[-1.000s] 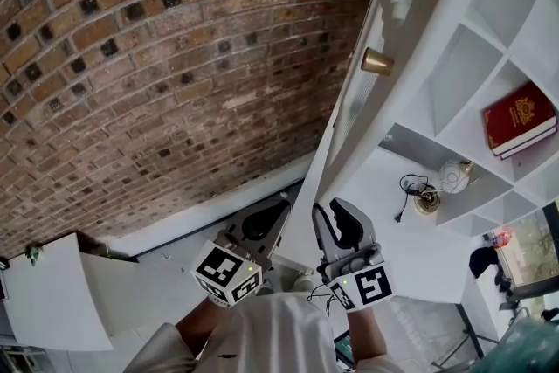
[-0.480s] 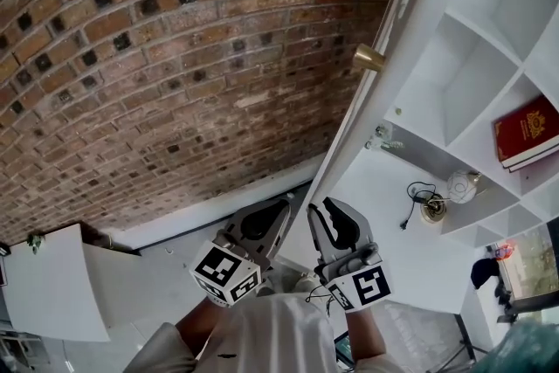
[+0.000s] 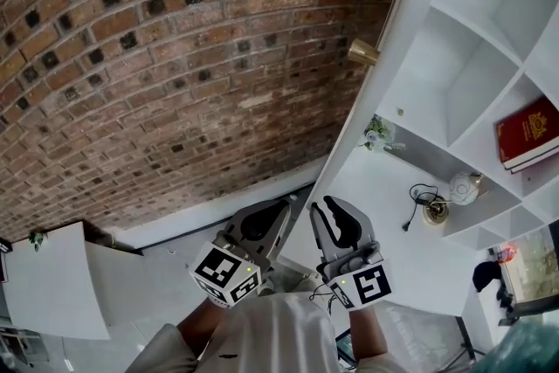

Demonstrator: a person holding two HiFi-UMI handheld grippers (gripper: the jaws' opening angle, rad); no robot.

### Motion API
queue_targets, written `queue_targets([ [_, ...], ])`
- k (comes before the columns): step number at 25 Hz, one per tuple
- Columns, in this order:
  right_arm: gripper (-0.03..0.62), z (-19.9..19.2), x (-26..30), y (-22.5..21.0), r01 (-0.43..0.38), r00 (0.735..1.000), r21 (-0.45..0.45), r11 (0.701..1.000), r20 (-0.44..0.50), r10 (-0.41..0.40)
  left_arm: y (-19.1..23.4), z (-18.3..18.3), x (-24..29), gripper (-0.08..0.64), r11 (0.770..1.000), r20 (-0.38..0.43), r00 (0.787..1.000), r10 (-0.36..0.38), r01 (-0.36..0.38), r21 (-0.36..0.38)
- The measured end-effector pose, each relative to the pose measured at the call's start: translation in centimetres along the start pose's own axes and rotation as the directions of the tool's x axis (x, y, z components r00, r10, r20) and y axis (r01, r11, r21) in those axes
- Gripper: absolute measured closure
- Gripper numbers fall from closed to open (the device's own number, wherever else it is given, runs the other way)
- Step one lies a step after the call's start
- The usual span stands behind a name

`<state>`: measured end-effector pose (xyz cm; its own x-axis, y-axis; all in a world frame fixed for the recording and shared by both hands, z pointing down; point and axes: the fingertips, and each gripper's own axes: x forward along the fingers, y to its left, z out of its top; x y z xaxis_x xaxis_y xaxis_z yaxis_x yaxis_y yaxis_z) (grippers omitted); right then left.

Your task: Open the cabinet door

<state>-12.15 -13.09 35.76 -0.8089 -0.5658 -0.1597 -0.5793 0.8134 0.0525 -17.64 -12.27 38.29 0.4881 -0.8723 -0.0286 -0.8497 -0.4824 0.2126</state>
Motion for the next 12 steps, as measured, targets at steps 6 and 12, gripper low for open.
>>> queue_targets([
  [6,0.495,-0.2,-0.8,0.2,0.0,1.0,-0.001,1.0,-0.007,0.0,-0.8,-0.1,-0.1,0.551,1.0,0.001,1.0,-0.016,0.016,-0.002],
  [12,0.499,-0.1,-1.8,-0.2,0.028,1.0,0.0,1.0,-0.001,-0.028,-1.8,0.5,-0.4,0.551,0.999,0.01,0.999,-0.04,0.04,0.01],
])
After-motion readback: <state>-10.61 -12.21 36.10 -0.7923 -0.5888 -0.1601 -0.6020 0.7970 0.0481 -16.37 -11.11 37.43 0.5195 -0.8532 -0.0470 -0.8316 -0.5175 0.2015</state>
